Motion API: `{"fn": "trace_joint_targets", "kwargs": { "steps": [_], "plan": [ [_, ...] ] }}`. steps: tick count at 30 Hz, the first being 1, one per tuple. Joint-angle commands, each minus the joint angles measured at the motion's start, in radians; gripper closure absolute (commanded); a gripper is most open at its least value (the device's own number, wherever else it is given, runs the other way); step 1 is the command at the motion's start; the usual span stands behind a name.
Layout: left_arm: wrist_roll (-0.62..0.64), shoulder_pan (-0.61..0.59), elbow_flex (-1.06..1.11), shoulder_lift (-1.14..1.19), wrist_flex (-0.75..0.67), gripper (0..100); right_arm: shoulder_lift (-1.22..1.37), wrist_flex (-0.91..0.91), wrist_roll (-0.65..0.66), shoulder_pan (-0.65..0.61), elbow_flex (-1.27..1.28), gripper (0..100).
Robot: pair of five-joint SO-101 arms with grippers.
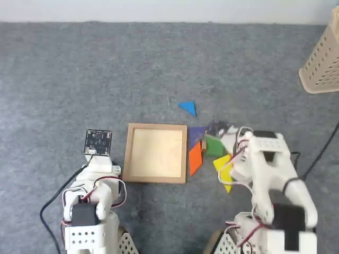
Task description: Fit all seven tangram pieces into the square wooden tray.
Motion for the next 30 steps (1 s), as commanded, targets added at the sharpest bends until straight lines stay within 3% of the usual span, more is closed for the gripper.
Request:
{"fn": "trace_joint_targets", "kwargs": {
  "steps": [1, 9, 17, 26, 30],
  "plan": [
    [-0.003, 0.005, -0.010, -0.018, 0.006, 98, 0.077, -0.039, -0.172, -0.015, -0.123, 69.6],
    [-0.003, 0.005, -0.010, -0.018, 0.006, 98, 0.179, -0.031, -0.436, -0.120, -0.207, 83.7],
    [-0.003, 0.005, -0.010, -0.018, 0.006, 98, 0.177, -0.027, -0.580, -0.110, -0.235, 84.7],
    [-0.003, 0.005, -0.010, -0.018, 0.006, 98, 0.177, 0.056, -0.611, -0.012, -0.299, 84.0],
    [-0.003, 0.005, -0.010, -0.018, 0.006, 98, 0.170, 0.056, -0.612, -0.005, -0.311, 77.2]
  ]
}}
